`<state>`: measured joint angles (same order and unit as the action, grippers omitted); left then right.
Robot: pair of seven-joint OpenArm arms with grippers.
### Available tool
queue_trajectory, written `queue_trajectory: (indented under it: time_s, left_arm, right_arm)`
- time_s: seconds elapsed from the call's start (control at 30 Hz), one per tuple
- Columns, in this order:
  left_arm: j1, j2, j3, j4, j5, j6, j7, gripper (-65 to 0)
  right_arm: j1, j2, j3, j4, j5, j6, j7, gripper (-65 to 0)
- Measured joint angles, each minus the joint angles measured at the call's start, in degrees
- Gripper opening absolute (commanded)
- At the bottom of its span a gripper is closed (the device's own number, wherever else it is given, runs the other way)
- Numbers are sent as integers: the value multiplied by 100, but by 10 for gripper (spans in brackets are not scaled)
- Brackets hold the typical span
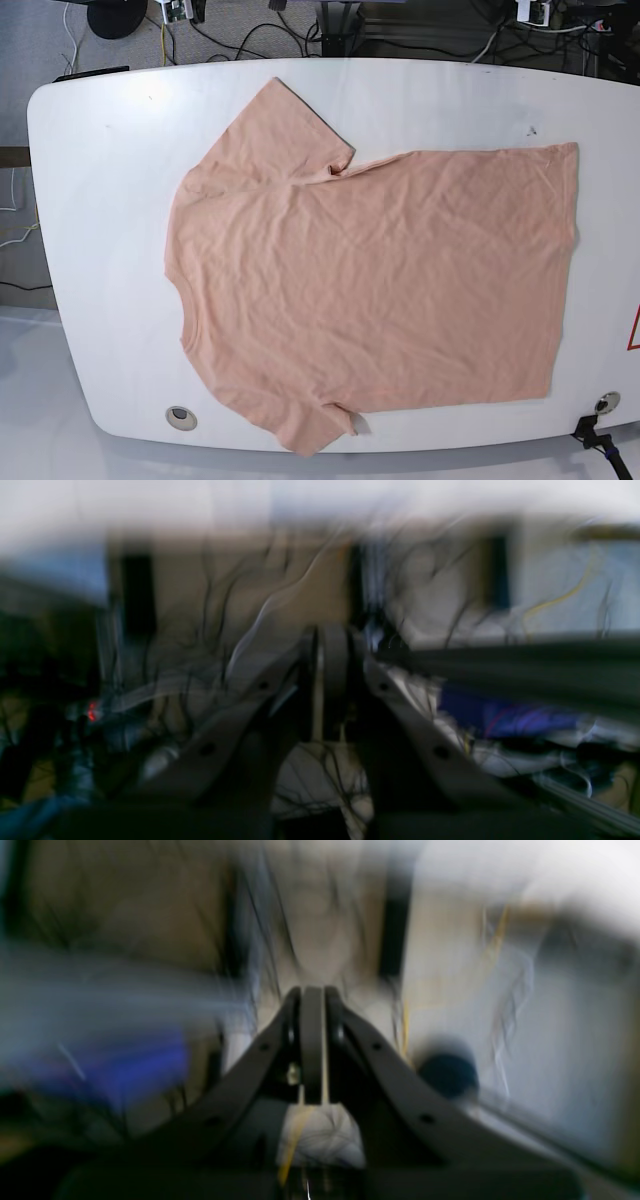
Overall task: Fold the T-shirt properly
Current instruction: 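Reach the right gripper to the peach T-shirt's shoulder and grasp it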
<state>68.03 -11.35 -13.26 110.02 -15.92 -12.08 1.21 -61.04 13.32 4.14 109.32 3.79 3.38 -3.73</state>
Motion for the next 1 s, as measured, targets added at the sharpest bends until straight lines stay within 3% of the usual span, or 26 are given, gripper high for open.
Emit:
queue_trajectory:
  time_s: [0.07,0.1,0.13,0.33,0.47,0.57,0.63,0.73,0.8,0.93,1.0]
  left_arm:
    - [-37,0,-136,216,-90,-35,-9,-650]
    - [-2,17,-275,358,-85,22,243,-650]
    - [-2,0,-404,549,-153,22,146,-650]
    - [-348,33,-579,1128,-363,-35,407,-650]
    - [-570,35,-634,1377,-599,-2,409,-650]
    - [-627,42,-723,1561,-645,4,540,-641]
    - [-625,52,-815,1744,-640,4,544,-604]
    - [-581,55,-922,2120,-638,26,566,-478]
    - [-546,52,-988,2302,-682,26,546,-428]
    - [-518,35,-1099,2396,-955,26,610,-390]
    - [-529,33,-1113,2385,-1095,17,660,-397]
  right_arm:
    - [63,15,114,219,116,2,35,-650]
    - [-26,-31,225,356,234,44,-323,-650]
    - [-83,-9,398,634,313,39,-127,-650]
    - [389,-9,1126,1390,927,142,-741,-650]
    - [756,-13,1381,1792,1239,352,-863,-650]
    - [946,-15,1458,1923,1469,570,-1314,-650]
    - [1060,-13,1541,1987,1735,758,-1357,-650]
    - [1134,-15,1744,2044,2083,1021,-1497,-650]
    - [1154,-13,1910,2048,2330,1193,-1663,-587]
    - [1268,48,2135,2118,3005,1427,-1871,-427]
    - [1294,48,2179,2109,3126,1447,-1908,-416]
